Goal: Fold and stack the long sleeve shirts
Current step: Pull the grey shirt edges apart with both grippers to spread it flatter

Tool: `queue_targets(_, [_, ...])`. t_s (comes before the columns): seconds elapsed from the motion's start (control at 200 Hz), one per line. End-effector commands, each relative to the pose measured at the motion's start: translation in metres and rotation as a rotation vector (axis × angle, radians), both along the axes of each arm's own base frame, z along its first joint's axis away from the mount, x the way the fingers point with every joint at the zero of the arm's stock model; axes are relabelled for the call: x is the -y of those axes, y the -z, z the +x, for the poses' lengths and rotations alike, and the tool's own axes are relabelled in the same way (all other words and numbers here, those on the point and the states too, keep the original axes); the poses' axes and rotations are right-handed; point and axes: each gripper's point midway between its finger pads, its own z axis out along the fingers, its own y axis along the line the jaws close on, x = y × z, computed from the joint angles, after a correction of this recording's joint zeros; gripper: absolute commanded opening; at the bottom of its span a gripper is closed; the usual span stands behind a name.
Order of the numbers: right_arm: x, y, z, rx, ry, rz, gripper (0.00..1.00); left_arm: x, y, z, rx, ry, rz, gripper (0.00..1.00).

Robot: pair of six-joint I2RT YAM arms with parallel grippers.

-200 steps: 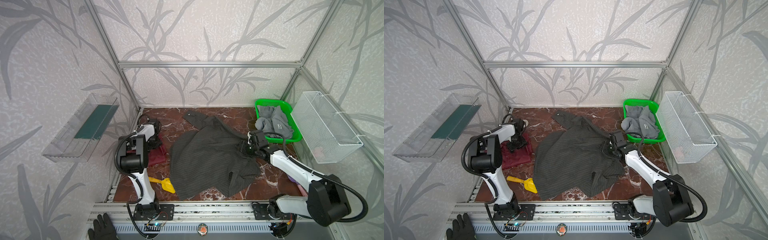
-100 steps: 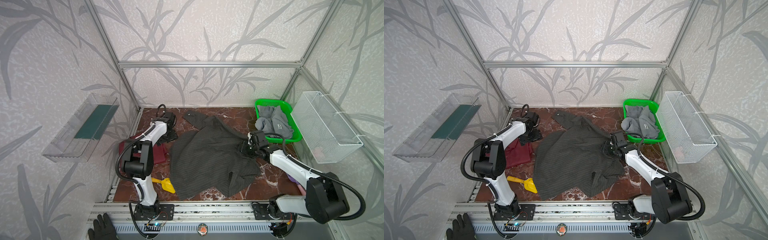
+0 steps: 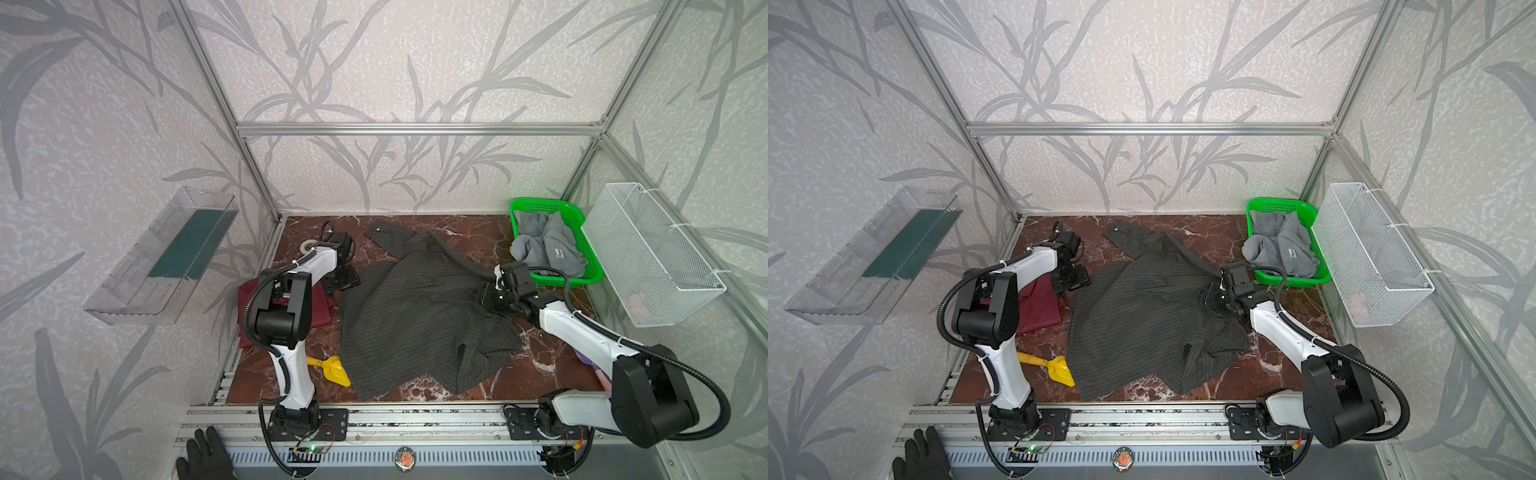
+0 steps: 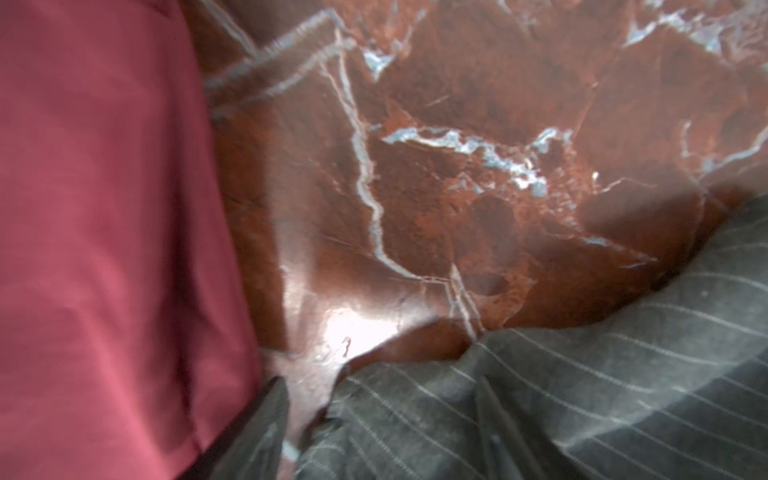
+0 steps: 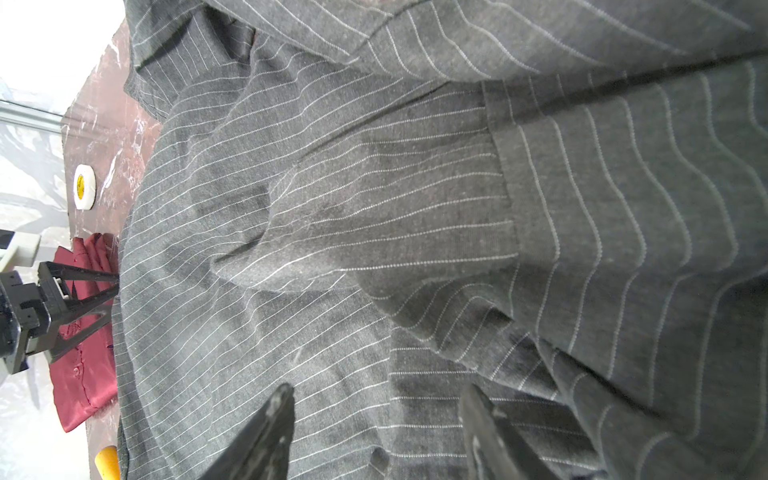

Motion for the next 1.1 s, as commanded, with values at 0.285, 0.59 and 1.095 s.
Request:
queue_targets(0.285, [-0.001,-0.004,-0.001,0.025,-0.011,0.008,0.63,0.007,0.034,-0.01,-0.095,0.011,0.003,0.32])
queue_targets(0.59, [0.003,-0.004,0.0,0.028,0.001,-0.006,0.63,-0.016,0.007,0.029,-0.06,0.075,0.179,0.0])
queue_targets(1.095, [-0.008,-0.024,-0.012,-0.021,-0.128,-0.038,0.64,-0.012,-0.067,0.175,0.21,0.147,0.261,0.0])
